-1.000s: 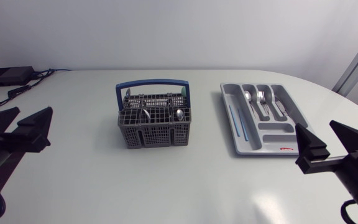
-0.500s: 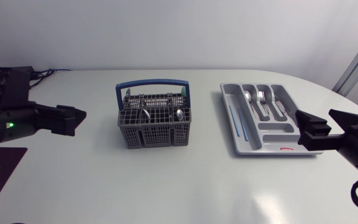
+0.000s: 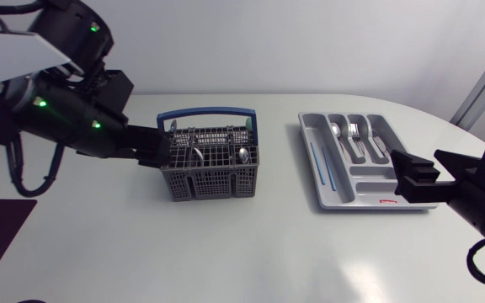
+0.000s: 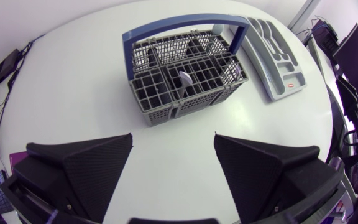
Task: Unload the cutlery basket into the drawer organizer.
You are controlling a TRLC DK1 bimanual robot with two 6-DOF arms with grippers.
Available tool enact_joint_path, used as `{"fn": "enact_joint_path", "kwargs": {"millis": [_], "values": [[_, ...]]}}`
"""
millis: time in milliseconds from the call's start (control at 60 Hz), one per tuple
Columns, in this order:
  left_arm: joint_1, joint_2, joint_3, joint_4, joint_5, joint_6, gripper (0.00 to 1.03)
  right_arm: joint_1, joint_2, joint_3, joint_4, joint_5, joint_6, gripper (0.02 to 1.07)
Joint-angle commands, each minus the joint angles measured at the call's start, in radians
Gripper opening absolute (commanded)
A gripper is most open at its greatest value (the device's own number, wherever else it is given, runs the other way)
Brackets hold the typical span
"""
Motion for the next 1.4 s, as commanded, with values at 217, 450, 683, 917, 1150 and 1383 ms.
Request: {"fn": "enact_joint_path", "kwargs": {"millis": [217,450,683,917,1150,1383], "values": [[-0.079,0.245,0.114,0.057,-0.033,-0.186,0.83,0.016,0.021,-0.003,0.018,0.016,0.046,1.02],[-0.114,0.372,0.203,0.105,-0.196,-0.292,0.77,0.025,0.049,-0.023,0.049,0.030,0.049,1.02],[-0.113,0.460,0.273,0.108,-0.209,-0.311,0.77,0.027,0.053,-0.030,0.066,0.033,0.049,1.02],[-0.116,0.499,0.301,0.114,-0.209,-0.317,0.66,0.027,0.066,-0.040,0.086,0.033,0.047,1.02],[-0.114,0.512,0.303,0.116,-0.209,-0.329,0.60,0.024,0.064,-0.046,0.087,0.035,0.040,1.02],[-0.119,0.509,0.278,0.131,-0.220,-0.334,0.60,0.027,0.064,-0.057,0.099,0.035,0.038,1.02]]}}
